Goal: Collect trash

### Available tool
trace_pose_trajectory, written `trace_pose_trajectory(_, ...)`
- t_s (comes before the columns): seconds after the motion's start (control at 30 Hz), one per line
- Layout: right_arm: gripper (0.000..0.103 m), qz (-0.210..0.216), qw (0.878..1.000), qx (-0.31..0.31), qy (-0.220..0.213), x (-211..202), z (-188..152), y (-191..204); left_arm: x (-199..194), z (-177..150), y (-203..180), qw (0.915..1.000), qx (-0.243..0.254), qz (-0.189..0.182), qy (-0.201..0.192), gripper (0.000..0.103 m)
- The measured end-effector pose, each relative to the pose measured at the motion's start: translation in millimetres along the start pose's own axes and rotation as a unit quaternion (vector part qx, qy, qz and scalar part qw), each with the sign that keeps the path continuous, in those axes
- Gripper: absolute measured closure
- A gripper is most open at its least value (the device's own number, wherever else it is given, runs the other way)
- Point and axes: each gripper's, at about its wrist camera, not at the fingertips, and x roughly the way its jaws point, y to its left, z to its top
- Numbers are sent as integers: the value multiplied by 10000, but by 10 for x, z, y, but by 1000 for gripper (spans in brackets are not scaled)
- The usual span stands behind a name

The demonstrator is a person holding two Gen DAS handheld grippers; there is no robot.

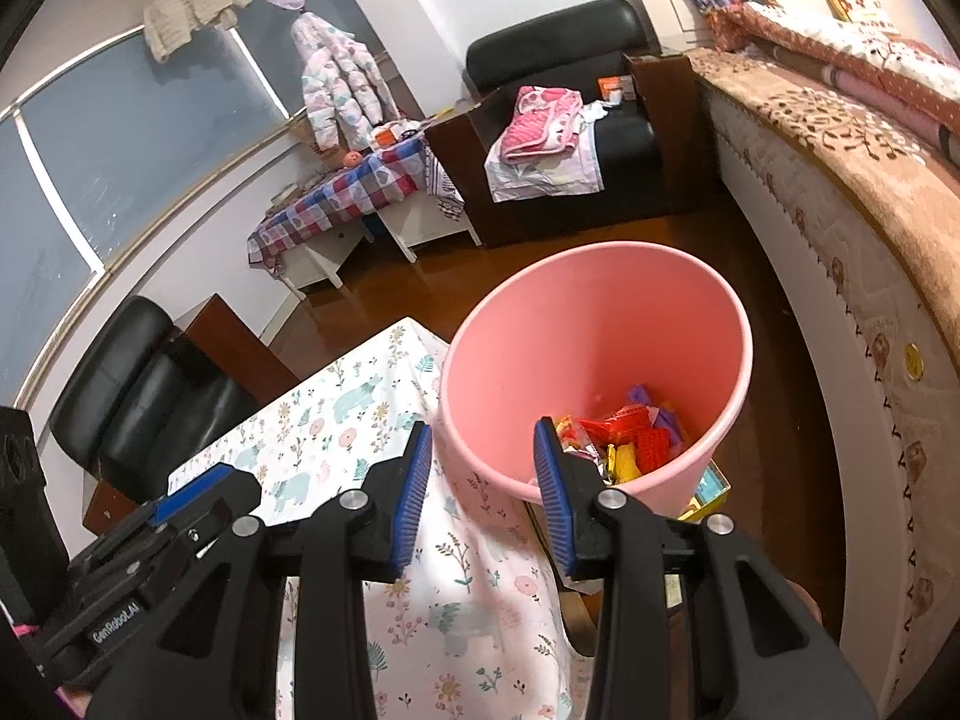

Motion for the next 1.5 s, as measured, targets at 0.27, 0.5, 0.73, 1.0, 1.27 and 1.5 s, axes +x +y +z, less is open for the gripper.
trace_pose_trajectory(0.27,67,63,9998,-179,-67,-62,-78,95,-134,-10,66,9999,-102,90,-98,60)
trace_pose_trajectory(0.5,67,101,9993,-364,-30,-75,-175,220,-238,-57,118,9995,-191,160,-193,61)
trace_pose_trajectory(0.73,67,85,9979,-615,-192,-125,-266,390,-310,-89,182,9988,-264,287,-298,61)
trace_pose_trajectory(1.0,66,157,9965,-747,-333,-143,-362,531,-402,-143,239,9969,-241,575,-479,60)
trace_pose_trajectory(1.27,66,116,9949,-927,-391,-146,-440,655,-466,-180,279,9952,-237,758,-564,60)
trace_pose_trajectory(1.5,66,78,9934,-1058,-426,-145,-494,719,-496,-202,281,9939,-259,872,-629,60)
